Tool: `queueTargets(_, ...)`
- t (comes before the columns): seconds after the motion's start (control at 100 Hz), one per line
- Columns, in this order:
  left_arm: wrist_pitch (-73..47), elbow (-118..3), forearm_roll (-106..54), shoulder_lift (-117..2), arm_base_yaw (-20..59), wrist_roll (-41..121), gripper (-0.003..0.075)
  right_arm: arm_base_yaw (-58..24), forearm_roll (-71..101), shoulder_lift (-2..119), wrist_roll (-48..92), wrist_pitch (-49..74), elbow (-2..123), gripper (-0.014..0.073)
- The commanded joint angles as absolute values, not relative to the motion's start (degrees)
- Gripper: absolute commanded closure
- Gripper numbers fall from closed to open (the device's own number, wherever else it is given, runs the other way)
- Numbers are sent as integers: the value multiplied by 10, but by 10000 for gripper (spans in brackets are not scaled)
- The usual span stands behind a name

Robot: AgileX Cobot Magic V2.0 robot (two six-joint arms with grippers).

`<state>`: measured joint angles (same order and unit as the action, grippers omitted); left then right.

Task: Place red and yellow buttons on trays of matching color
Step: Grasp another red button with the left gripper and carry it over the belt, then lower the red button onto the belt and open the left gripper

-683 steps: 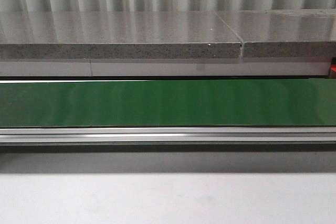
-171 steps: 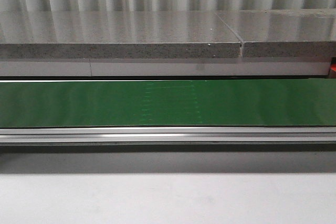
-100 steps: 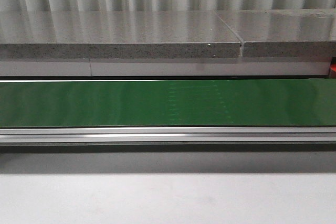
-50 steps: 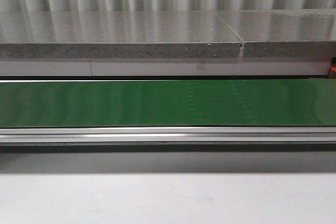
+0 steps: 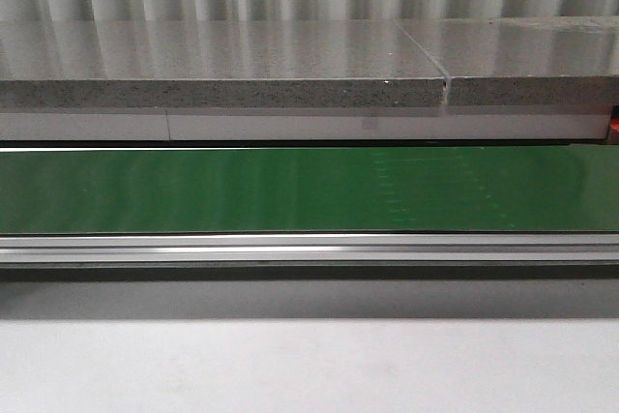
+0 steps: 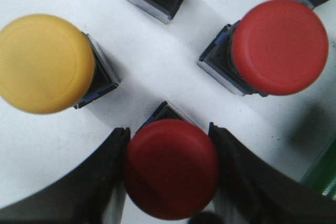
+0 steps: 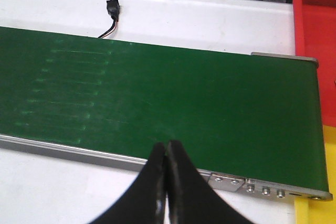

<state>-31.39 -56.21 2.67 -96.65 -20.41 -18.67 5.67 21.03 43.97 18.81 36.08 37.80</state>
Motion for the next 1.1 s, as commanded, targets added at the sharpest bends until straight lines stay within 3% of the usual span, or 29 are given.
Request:
queueTargets(0.0, -316, -582, 23, -928, -205, -185, 686, 56, 214, 435, 192, 329, 392, 661)
queueTargets(0.04, -320, -582, 23, -917, -205, -185, 740, 56, 214, 435, 192, 329, 392, 661)
queueTargets(0.28, -330, -582, 23, -816, -186, -160, 740, 56, 214, 435, 192, 329, 392, 661)
queueTargets(0.52, -347, -582, 21, -739, -105, -103, 740, 56, 214, 435, 192, 329, 392, 661)
queueTargets(0.8, -353, -585, 21, -761, -15, -94, 740, 56, 214, 435, 192, 329, 392, 661)
queueTargets(1.09, -385, -614, 12, -825, -9, -94, 739, 56, 214, 435, 192, 329, 392, 661)
